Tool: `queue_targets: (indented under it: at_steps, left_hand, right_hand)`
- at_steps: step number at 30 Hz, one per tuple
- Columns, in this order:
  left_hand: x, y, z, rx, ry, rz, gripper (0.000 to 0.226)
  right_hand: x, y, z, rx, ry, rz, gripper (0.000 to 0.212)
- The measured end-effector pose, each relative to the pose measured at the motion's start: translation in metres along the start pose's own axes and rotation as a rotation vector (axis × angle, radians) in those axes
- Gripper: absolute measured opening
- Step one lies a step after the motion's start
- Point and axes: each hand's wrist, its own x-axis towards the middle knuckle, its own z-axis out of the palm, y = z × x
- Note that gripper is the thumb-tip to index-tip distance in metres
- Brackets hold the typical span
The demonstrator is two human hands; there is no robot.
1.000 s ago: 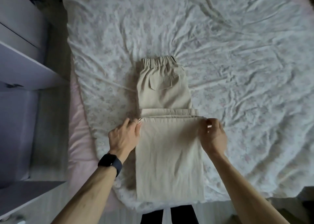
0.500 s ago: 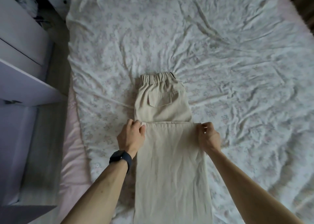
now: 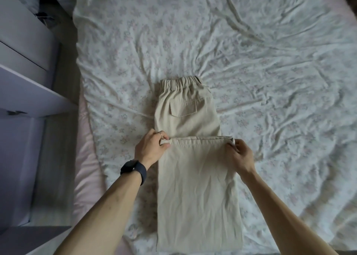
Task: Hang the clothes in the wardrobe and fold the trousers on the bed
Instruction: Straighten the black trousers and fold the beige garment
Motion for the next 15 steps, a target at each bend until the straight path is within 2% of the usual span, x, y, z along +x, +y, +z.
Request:
queue_targets:
  at_steps: [3, 6, 9, 15]
  left_hand:
    - [-0.004, -0.001, -0.002, -0.143, 0.083, 0.048, 0.01]
    - [-0.018, -0.002, -0.003, -0.409, 0.098, -0.016, 0.01]
    - [-0.015, -0.005, -0.025, -0.547, 0.101, -0.086, 0.01]
    - [0.082, 0.018, -0.093, -0.656, 0.291, -0.154, 0.019]
  right_hand:
    - [-0.007, -0.009, -0.002, -0.046, 0.057, -0.075, 0.006]
    - [-0.021, -0.016, -0.008, -0.052, 0.111, -0.136, 0.004]
    - [-0.016, -0.044, -0.002, -0.074, 0.113, -0.203, 0.006]
    - [0.081, -0.135, 0.036, -0.174, 0.166, -0.286, 0.02]
